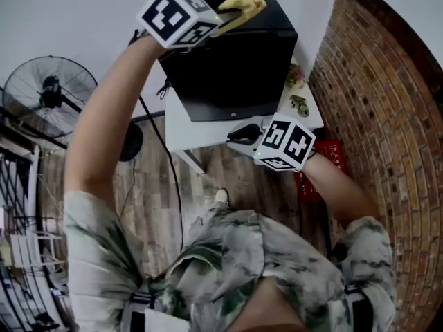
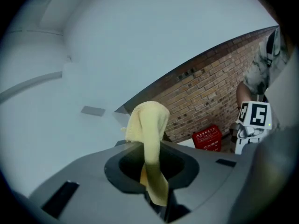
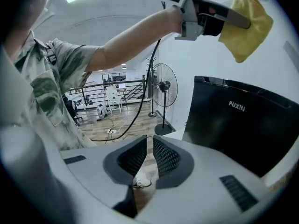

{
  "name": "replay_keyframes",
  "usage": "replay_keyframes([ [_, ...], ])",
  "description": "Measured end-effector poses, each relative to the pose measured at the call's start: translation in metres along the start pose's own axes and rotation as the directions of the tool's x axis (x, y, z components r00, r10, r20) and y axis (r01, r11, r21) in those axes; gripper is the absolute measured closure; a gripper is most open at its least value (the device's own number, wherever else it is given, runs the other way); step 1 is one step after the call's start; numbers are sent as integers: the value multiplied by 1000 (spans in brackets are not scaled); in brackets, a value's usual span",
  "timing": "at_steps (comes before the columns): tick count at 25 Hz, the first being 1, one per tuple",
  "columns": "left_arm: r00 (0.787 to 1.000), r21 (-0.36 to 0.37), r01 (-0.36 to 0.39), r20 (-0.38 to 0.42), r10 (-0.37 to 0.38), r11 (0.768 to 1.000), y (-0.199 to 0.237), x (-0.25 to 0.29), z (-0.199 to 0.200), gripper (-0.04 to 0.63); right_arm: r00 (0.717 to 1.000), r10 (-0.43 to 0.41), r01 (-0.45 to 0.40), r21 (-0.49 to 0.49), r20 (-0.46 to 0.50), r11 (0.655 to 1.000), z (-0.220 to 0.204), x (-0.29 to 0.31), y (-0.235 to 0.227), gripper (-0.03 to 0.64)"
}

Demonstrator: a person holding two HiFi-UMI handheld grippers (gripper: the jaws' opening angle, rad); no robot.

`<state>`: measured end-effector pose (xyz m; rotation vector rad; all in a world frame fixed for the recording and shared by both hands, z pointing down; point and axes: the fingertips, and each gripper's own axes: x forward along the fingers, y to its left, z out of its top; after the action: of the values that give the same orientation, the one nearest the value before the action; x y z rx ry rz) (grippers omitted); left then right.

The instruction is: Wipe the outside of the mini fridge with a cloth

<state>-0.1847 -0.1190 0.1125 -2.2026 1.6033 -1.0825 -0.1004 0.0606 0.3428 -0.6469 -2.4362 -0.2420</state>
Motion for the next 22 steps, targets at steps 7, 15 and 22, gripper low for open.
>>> replay_keyframes([
  [7, 991, 190, 122, -71, -110, 974, 38, 83, 8, 517, 999, -40, 41, 31, -30, 999, 24, 36, -57, 555],
  [15, 965, 338, 200, -229, -125, 920, 45, 149, -26, 517, 1000, 18, -17, 83, -13, 996, 25, 61, -79, 555],
  [22, 941, 305, 221, -316, -121, 926, 58, 168, -61, 518, 974, 226, -225, 42, -27, 974, 40, 17, -86, 556],
])
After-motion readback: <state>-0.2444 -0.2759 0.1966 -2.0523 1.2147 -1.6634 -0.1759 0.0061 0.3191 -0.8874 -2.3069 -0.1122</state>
